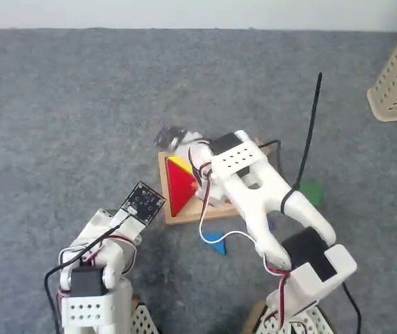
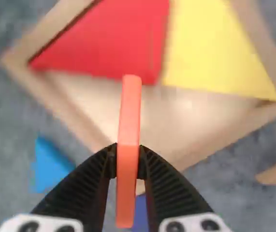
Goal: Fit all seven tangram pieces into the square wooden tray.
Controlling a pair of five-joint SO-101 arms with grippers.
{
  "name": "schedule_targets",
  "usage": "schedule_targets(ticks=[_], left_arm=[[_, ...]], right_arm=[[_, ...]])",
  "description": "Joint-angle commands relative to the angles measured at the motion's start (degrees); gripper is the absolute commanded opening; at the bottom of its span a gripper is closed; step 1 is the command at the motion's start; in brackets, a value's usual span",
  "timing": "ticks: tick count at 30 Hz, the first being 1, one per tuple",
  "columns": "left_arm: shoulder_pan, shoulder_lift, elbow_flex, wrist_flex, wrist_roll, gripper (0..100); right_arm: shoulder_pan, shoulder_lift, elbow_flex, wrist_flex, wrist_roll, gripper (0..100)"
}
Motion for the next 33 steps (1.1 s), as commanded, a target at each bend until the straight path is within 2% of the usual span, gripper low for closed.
schedule_targets(ticks=[1,6,13,19,26,33], left_arm=[[0.09,-0.97,-0.57,0.35,-0.53,2],[0.09,-0.97,-0.57,0.35,-0.53,2],[0.09,-0.97,-0.57,0.35,-0.53,2],[0.09,-0.97,-0.57,0.35,-0.53,2],[0.09,-0.97,-0.57,0.35,-0.53,2],[0.09,-0.97,-0.57,0.35,-0.53,2]], right_arm=[[-0.57,-1.01,-2.02,2.42,7.21,0.7],[-2.42,-0.75,-1.76,2.51,13.54,0.7],[-4.09,-0.66,-1.76,1.98,17.93,0.7],[-4.18,-0.66,-1.85,2.42,27.52,0.8],[-5.49,-0.66,-1.85,2.07,28.22,1.5],[-5.93,-0.84,-2.11,2.15,27.87,10.3]])
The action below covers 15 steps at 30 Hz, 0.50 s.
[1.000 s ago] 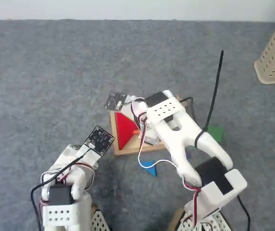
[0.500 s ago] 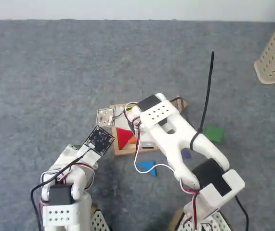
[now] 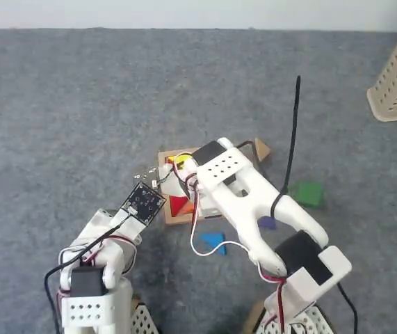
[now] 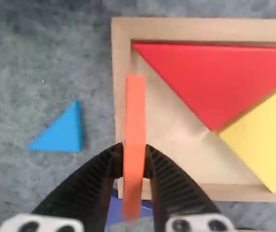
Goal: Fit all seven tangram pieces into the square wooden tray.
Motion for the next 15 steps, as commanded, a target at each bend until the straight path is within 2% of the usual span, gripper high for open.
schedule_targets(ticks=[1,5,11,15], left_arm=[[-0.09,-0.97,-0.57,0.35,-0.53,2],[-0.09,-0.97,-0.57,0.35,-0.53,2],[-0.09,-0.97,-0.57,0.35,-0.53,2],[-0.09,-0.97,-0.57,0.35,-0.53,2]], right_arm=[[0.04,-1.01,-2.11,0.4,0.62,10.2],[1.63,-1.27,-3.6,0.66,-0.18,10.2],[5.67,-0.75,-10.9,0.22,-12.04,10.2],[8.04,-1.19,-12.22,0.66,-16.79,10.2]])
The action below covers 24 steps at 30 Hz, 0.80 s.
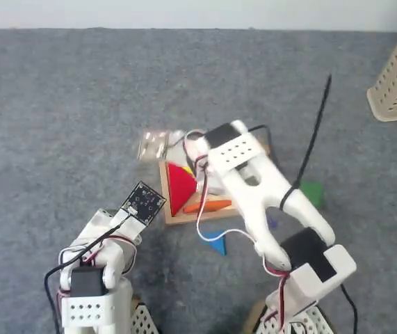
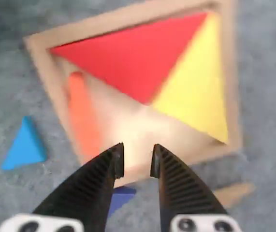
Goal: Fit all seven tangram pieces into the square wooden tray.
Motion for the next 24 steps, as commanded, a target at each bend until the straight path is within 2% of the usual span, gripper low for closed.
schedule_targets(ticks=[1,5,8,13,19,24], left_arm=[[-0.09,-0.97,-0.57,0.35,-0.53,2],[-0.09,-0.97,-0.57,0.35,-0.53,2],[-0.09,-0.97,-0.57,0.35,-0.53,2],[-0.09,-0.97,-0.57,0.35,-0.53,2],[-0.09,-0.97,-0.57,0.35,-0.53,2],[-0.09,-0.97,-0.57,0.35,-0.53,2]], right_arm=[[2.42,-1.19,-3.43,0.75,-3.52,10.2],[1.8,-1.01,-2.02,3.74,-3.52,8.8],[-0.13,-1.63,-1.32,6.11,-3.6,0.0],[-0.22,-6.11,0.0,9.36,-3.96,0.6],[-0.57,-11.82,11.96,2.42,-3.96,0.6],[-0.57,-9.36,15.91,-2.77,-3.96,0.6]])
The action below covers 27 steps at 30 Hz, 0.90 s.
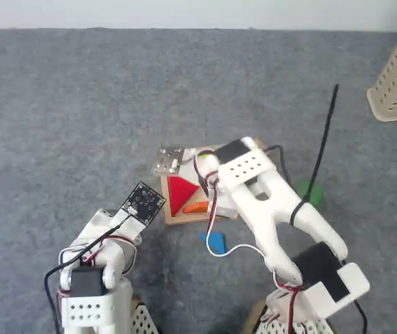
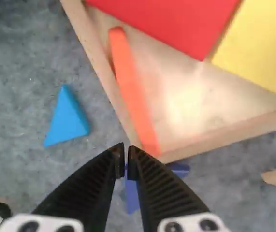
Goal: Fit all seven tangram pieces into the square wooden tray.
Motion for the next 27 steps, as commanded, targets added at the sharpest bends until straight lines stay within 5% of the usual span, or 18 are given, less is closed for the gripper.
schedule_targets(ticks=[1,17,22,27], left_arm=[[-0.09,-0.97,-0.57,0.35,-0.53,2],[-0.09,-0.97,-0.57,0.35,-0.53,2],[0.0,-0.97,-0.57,0.35,-0.53,2],[0.0,-0.97,-0.57,0.35,-0.53,2]], right_arm=[[-0.31,-0.57,-0.44,-2.95,-0.53,0.6],[0.04,9.45,-13.54,-4.53,-15.12,0.6],[2.95,3.3,-9.41,-12.62,-25.05,0.6],[4.88,4.09,-3.78,-20.26,-25.67,0.6]])
